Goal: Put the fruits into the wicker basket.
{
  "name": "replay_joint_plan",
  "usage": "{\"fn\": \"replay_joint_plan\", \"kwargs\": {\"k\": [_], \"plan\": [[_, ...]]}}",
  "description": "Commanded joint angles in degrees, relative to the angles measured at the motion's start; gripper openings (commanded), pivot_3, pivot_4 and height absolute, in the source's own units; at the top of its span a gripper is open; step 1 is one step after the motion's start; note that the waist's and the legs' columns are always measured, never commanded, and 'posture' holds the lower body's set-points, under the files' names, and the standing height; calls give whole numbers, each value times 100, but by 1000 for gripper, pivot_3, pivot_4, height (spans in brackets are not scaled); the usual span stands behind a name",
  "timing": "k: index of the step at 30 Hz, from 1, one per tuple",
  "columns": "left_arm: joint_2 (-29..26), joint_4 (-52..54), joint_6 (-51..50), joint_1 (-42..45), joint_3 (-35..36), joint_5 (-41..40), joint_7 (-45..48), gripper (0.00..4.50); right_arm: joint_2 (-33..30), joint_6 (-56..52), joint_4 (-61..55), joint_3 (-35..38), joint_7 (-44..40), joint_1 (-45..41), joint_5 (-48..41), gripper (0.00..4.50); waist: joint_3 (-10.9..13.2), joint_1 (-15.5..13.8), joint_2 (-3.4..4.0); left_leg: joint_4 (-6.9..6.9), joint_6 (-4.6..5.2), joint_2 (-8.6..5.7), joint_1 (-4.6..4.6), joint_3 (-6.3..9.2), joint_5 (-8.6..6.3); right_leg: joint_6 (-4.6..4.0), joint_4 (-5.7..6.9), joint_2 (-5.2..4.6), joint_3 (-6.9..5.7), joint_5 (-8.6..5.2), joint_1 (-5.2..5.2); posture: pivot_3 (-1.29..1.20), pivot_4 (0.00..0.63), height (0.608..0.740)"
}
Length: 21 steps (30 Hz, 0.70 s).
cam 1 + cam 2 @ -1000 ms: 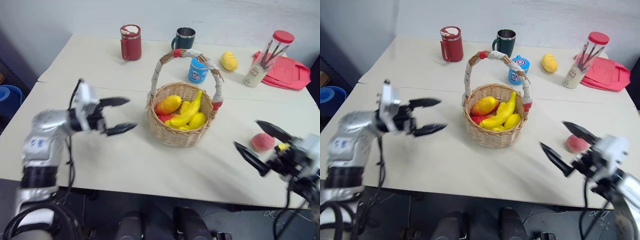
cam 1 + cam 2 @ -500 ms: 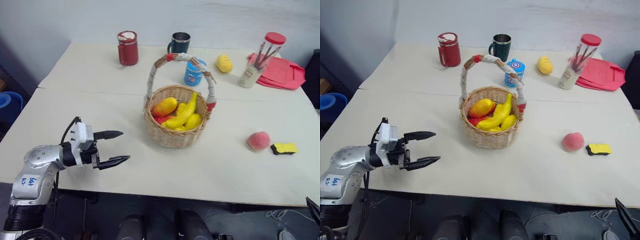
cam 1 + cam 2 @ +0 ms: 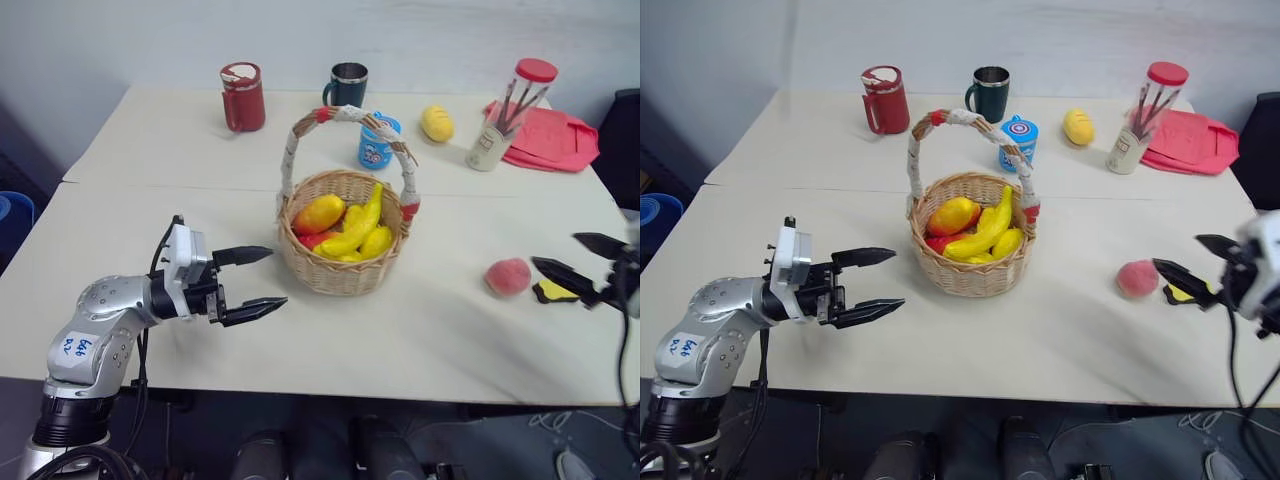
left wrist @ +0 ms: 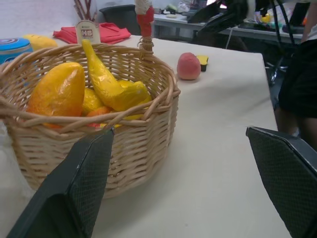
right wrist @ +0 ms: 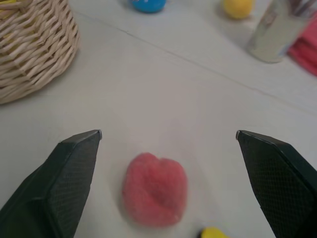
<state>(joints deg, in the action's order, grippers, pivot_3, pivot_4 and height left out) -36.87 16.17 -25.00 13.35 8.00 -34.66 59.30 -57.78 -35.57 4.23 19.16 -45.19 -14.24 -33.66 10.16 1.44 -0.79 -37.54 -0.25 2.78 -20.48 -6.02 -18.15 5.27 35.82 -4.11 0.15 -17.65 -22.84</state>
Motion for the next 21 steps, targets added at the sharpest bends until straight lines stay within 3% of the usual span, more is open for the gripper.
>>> {"fn": "replay_joint_plan", "kwargs": {"k": [1, 4, 8, 15, 18, 21], "plan": [[-36, 394, -14, -40, 20, -133, -68, 4481, -77, -352, 830, -749, -131, -731, 544, 4500, 0, -18, 1, -4, 1, -5, -12, 0, 1, 1, 0, -7, -1, -1, -7, 0, 150, 740], [-39, 546, -27, -132, 60, -145, -129, 4481, -72, -431, 1458, -1307, -299, -1264, 979, 4500, -1, -18, 3, -49, 18, -8, -72, -7, -10, 7, 5, -25, -4, 2, -47, 0, 150, 740], [-93, 654, -44, -254, 155, -162, -168, 4481, -128, -553, 1514, -1671, -862, -1276, 1144, 4500, -1, -10, 3, -67, 38, -18, -99, -30, -20, 23, 5, -33, 0, 11, -74, 0, 150, 740], [-133, 644, -50, -294, 170, -207, -164, 4500, 5, -216, 1216, -1269, -1378, -1114, 906, 2707, -1, 11, 3, -67, 39, -11, -76, -59, -20, 41, 9, -27, -3, 21, -72, 0, 150, 740], [-130, 620, -42, -313, 202, -254, -184, 4500, 74, 25, 513, -817, -1728, -855, 506, 2554, -1, 10, 4, -65, 37, -10, -75, -63, -21, 42, 11, -20, -1, 22, -74, 0, 150, 740], [-69, 543, -30, -405, 361, -335, -283, 4500, -53, -801, -1259, -711, -2110, -405, -425, 2554, -1, 13, 4, -62, 33, -1, -74, -65, -23, 42, 8, -22, 1, 22, -75, 0, 150, 740]]}}
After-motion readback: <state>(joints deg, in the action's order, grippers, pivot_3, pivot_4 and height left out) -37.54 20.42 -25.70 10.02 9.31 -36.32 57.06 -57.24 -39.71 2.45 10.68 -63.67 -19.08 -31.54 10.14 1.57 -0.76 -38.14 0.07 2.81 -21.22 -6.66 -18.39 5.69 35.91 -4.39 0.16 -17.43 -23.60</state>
